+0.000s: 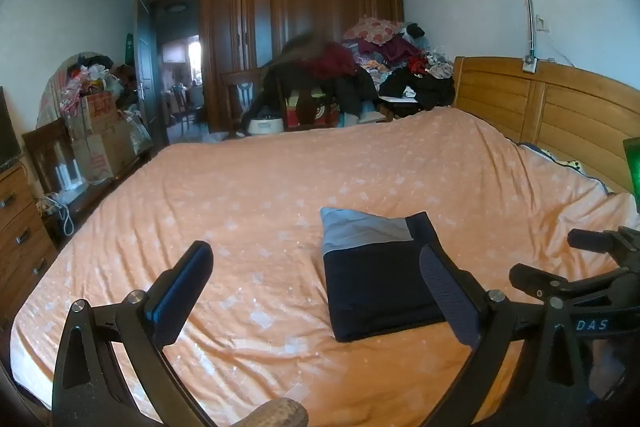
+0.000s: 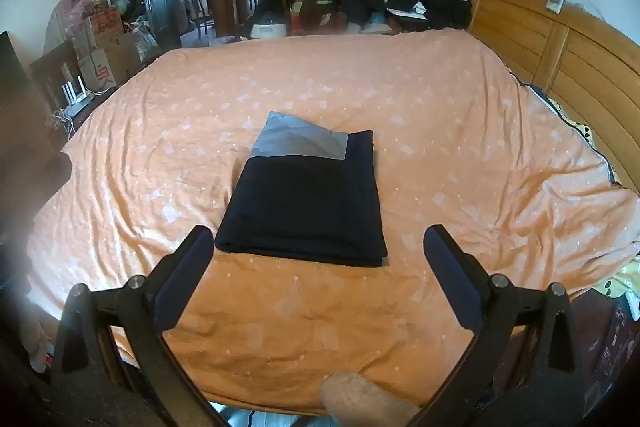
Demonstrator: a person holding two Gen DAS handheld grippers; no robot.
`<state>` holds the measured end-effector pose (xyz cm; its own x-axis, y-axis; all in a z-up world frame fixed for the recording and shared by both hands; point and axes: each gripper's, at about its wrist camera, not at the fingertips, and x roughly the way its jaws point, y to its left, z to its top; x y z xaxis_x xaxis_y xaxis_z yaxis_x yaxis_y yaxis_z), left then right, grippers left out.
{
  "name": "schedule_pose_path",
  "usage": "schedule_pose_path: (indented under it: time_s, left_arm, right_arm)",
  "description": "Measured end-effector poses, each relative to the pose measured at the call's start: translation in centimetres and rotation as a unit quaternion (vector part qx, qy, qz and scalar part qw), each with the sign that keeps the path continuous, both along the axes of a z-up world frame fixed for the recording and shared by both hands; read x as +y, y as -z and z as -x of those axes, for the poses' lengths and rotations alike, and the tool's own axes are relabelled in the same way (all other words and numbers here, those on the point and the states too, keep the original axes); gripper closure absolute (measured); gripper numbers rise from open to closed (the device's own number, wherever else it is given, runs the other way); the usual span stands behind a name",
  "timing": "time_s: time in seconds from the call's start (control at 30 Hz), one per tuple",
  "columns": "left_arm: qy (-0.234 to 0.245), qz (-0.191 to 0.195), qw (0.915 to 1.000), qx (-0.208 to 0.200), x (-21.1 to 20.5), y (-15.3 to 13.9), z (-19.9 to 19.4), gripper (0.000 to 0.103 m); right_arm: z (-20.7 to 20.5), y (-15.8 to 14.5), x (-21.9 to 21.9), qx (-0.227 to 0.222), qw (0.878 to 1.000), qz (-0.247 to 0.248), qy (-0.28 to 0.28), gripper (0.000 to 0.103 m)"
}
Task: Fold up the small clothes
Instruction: 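Move both grippers toward the folded navy shirt on the bed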
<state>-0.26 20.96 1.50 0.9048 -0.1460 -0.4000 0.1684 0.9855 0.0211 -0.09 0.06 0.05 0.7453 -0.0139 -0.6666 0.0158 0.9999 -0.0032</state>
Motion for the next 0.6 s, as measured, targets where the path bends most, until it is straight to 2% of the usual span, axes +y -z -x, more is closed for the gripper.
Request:
schedule_pose_path:
  time_s: [0.23,0.33,0.5,0.53,0.6]
  left_arm:
    - [0.001,0.000,1.0000,0.006,-0.3,0.3,-0.4,0.000]
    - [0.002,-0.001,0.9999,0.011,-0.4,0.8,-0.7,0.000]
    - [0.013,-0.024,0.9988,0.040,-1.8,2.8,-1.7,0.000]
    - [0.017,-0.030,0.9983,0.047,-3.0,5.0,-3.1,0.000]
    - [0.021,-0.047,0.9966,0.063,-5.4,6.8,-5.2,0.000]
  right_arm:
    - [-0.1,0.1,-0.1,0.007,1.000,-0.004,-0.001,0.000]
    - [-0.7,2.3,-0.3,0.016,1.000,-0.019,0.003,0.000]
    - [-3.5,5.8,-5.1,0.041,0.998,-0.034,0.021,0.000]
    - [-4.2,6.4,-6.4,0.041,0.998,-0.031,0.027,0.000]
    - [-5.7,7.6,-9.0,0.044,0.998,-0.025,0.039,0.000]
